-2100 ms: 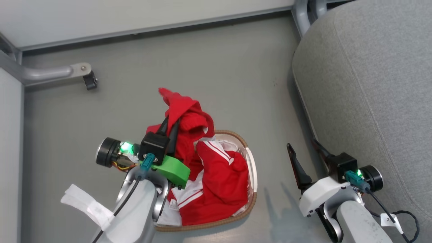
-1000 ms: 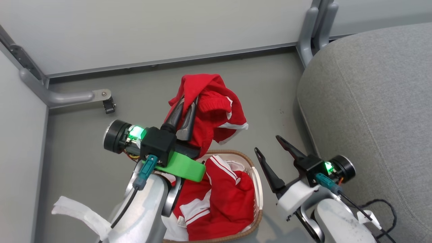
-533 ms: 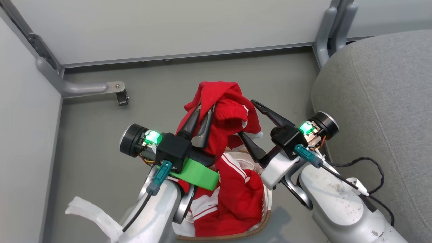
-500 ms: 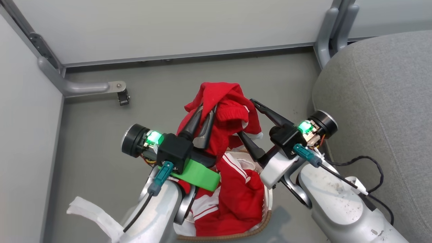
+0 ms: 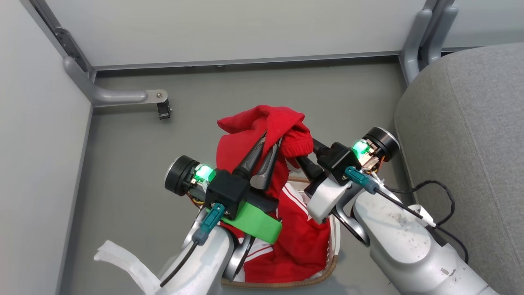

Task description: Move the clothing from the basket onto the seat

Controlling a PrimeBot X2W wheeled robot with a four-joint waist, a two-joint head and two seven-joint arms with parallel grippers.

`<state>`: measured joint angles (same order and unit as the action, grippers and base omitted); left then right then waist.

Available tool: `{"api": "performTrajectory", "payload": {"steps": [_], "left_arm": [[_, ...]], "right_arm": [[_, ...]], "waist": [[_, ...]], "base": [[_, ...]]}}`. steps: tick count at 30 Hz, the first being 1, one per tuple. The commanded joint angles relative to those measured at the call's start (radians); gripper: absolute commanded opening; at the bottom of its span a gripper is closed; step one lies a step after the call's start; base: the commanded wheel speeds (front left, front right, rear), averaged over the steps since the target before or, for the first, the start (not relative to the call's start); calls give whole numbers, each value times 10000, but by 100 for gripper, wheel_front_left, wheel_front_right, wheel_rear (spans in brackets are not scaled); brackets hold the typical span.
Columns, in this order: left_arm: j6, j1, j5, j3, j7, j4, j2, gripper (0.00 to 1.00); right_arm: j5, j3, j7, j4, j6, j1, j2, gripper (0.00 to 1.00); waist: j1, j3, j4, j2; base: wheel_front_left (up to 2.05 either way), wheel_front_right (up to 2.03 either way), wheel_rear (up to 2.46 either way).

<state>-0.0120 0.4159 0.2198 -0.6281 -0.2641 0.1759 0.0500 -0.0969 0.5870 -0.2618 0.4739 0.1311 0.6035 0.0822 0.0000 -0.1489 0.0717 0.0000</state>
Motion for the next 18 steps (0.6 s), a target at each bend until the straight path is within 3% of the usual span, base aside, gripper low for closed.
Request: {"api": "performTrajectory", "payload": {"steps": [1, 3, 4, 6, 7, 18], "left_arm": [[-61, 4, 26, -49, -6, 19, 22, 0], [-71, 11, 25, -54, -6, 46, 22, 0], [-93, 34, 9, -45, -6, 53, 22, 10], [-140, 68, -64, 3, -6, 49, 22, 56], [-154, 74, -100, 26, -6, 30, 22, 100], [-153, -352, -442, 541, -5, 107, 22, 100]], "right_arm": [[-90, -53, -47, 4, -7, -39, 36, 0], [-110, -134, -47, -54, -7, -123, 45, 0], [-117, -199, -47, -84, -7, -168, 71, 0], [-163, -395, -47, -139, -7, -241, 83, 0], [-177, -475, -47, -178, -7, -275, 86, 0], [-135, -1825, -49, -832, -7, -1097, 120, 0]], "waist": [[0, -23, 62, 0], [0, -62, 93, 0], [0, -83, 100, 0], [0, -113, 86, 0], [0, -120, 71, 0], [0, -11, -838, 0]], "base": [[0, 0, 0], [0, 0, 0], [0, 0, 0], [0, 0, 0], [0, 0, 0], [0, 0, 0]]}}
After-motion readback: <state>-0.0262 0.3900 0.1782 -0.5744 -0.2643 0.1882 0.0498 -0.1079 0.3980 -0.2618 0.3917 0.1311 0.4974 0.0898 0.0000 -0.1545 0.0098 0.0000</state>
